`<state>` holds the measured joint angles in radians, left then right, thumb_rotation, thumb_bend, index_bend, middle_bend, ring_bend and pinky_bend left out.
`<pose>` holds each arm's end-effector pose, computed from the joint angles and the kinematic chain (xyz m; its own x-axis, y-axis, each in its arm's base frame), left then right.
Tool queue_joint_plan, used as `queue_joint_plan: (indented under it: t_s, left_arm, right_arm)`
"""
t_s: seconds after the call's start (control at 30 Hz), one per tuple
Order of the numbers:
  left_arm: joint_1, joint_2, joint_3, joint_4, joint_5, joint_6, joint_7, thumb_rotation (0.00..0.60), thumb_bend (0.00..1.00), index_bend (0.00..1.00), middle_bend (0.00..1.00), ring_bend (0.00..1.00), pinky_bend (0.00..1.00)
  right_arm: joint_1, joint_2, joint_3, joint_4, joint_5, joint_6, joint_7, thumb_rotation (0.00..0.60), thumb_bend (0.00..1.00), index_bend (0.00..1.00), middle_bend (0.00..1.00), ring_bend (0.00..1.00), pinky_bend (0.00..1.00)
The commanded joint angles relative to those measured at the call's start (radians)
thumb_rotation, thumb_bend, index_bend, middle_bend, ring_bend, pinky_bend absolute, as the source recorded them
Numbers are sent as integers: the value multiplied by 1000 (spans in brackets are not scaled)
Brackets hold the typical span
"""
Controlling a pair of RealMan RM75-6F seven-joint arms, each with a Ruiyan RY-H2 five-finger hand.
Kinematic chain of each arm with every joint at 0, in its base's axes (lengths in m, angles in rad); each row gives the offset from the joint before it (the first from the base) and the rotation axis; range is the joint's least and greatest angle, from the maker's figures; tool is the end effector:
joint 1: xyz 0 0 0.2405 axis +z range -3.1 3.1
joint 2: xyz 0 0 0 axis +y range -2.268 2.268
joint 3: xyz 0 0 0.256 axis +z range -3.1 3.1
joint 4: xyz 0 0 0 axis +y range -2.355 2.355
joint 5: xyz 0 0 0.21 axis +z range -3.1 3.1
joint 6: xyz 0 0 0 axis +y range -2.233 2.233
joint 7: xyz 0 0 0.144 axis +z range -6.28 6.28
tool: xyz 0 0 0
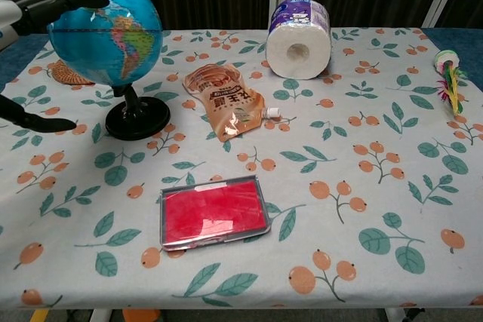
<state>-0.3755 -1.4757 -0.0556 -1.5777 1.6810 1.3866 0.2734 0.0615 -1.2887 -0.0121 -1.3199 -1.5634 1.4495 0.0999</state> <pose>-0.1850 0.2380 0.0361 0.3788 -0.0497 0.9241 0.8079 -0.4694 -0.3564 -0.3535 -0.1623 0.1148 0.4221 -0.1058 0.9004 -0.9065 -0.0382 0.4205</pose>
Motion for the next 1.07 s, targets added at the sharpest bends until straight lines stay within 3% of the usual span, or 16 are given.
queue_joint_plan:
  t_s: [0.03, 0.73, 1.07]
  left_arm:
    - [10, 5, 4, 6, -8, 10, -5, 600, 0, 30, 0, 0, 0]
    - [120, 54, -7, 100, -168, 73, -131, 600, 0, 30, 0, 0, 0]
    - [251, 67, 78, 161, -203, 135, -179, 600, 0, 30, 0, 0, 0]
  right_arm:
    - [0, 0, 0, 0, 0, 0, -1, 600, 136, 0, 0, 0, 0]
    - [0, 3, 0, -10, 0, 1, -10, 600, 136, 0, 0, 0, 0]
    - [3, 7, 1, -26, 1, -3, -19, 600, 137, 0, 0, 0, 0]
